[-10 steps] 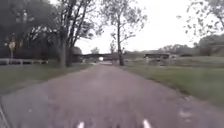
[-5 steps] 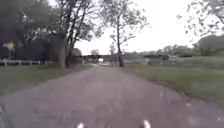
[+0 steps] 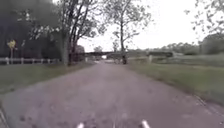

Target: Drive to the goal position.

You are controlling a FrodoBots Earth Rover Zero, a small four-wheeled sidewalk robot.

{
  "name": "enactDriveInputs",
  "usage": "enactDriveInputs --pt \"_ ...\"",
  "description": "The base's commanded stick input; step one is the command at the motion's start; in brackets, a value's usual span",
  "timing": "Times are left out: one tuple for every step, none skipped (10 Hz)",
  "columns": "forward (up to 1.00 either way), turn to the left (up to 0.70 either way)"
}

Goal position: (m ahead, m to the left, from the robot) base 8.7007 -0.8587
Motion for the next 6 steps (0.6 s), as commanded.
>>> enactDriveInputs --pt "0.7 0.0" --pt "0.7 0.0" --pt "0.7 0.0" --pt "0.7 0.0" --pt "0.7 0.0" --pt "0.7 0.0"
